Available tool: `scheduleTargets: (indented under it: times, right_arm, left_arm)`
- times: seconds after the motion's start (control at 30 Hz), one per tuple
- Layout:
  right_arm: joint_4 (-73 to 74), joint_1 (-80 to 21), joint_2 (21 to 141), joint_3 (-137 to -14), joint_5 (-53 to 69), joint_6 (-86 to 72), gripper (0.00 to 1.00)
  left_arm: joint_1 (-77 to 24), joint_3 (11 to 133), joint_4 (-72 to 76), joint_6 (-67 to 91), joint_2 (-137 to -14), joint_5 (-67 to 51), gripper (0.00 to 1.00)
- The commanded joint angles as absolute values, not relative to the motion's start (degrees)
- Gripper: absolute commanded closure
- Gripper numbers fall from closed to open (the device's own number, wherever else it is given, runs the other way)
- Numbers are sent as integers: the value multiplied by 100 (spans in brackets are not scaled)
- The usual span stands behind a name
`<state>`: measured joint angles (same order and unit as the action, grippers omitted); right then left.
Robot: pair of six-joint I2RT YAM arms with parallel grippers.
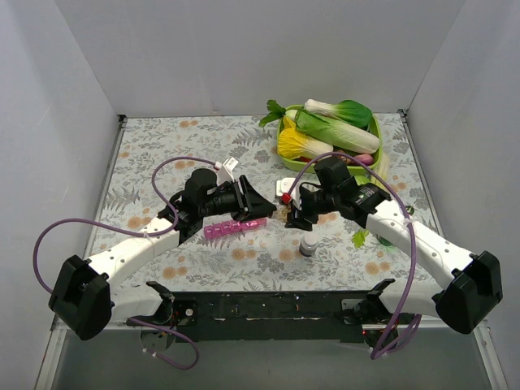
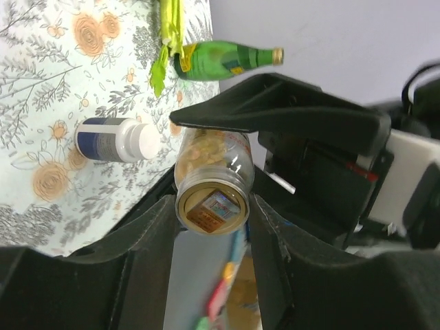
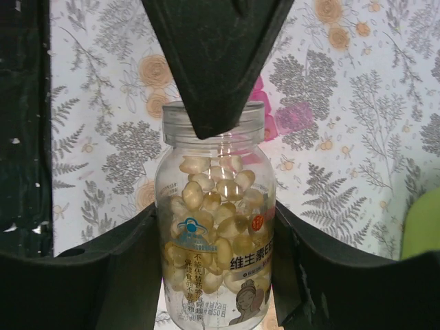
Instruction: Sort the pills into containers
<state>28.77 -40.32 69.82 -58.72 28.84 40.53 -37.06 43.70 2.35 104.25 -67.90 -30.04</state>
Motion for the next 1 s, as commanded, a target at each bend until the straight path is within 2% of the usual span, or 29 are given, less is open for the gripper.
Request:
scheduleTargets:
  times: [0.0, 0.03, 0.13, 0.2, 0.3, 0.37, 0.4, 0.47, 0.5, 0.53, 0.57, 0.7, 0.93, 0.97]
  right_arm:
    - [2584, -3876, 7058, -5880, 4480, 3446, 99]
    - [2480, -3841, 7049, -5758, 4717, 3245, 99]
    - [2050, -3709, 7031, -5442, 5675, 2666, 99]
    - [1751, -3630, 7031, -5266, 6317, 2340, 99]
    - [1153, -3568, 6987, -4966, 6785, 1768, 99]
    - [1116, -3560, 6952, -4913, 6724, 1784, 99]
    - [1151, -3560, 6935, -4887, 6663, 1836, 99]
    - [1274, -3542, 6900, -4904, 6496, 2003, 99]
    - [1405, -3533, 6847, -4939, 6434, 2161, 99]
    - [1467, -3516, 6838, -4957, 6381, 2240, 99]
    - [1529, -3516, 6812, -4983, 6259, 2320, 99]
    - [1679, -3516, 6750, -4992, 6126, 2549, 99]
    - [1731, -3516, 6838, -5089, 6073, 2575, 99]
    - [1723, -3516, 6838, -5106, 6056, 2575, 99]
  left_arm:
    - [-3797, 4350, 1152, 7857, -6636, -4726, 99]
    - [-3806, 4525, 1003, 7405, -6636, -5268, 100]
    - [-3910, 4745, 187, 5481, -6479, -5869, 100]
    - [-3946, 4807, -330, 4767, -6373, -5828, 97]
    - [-3946, 5088, -868, 4070, -6407, -5415, 86]
    - [-3938, 5203, -879, 4340, -6329, -4925, 72]
    - [-3929, 5142, -627, 4525, -6232, -4765, 52]
    - [-3911, 4984, -353, 5164, -5952, -4248, 33]
    - [-3876, 4818, -195, 5359, -5654, -3819, 18]
    - [-3867, 4747, -132, 5570, -5469, -3571, 7]
    - [-3841, 4659, -88, 6016, -5310, -3333, 2]
    - [-3674, 4456, -79, 6907, -4869, -3348, 2]
    - [-3691, 4956, -721, 8287, -5895, -3690, 2]
    - [-3718, 5001, -721, 8332, -5976, -3665, 7]
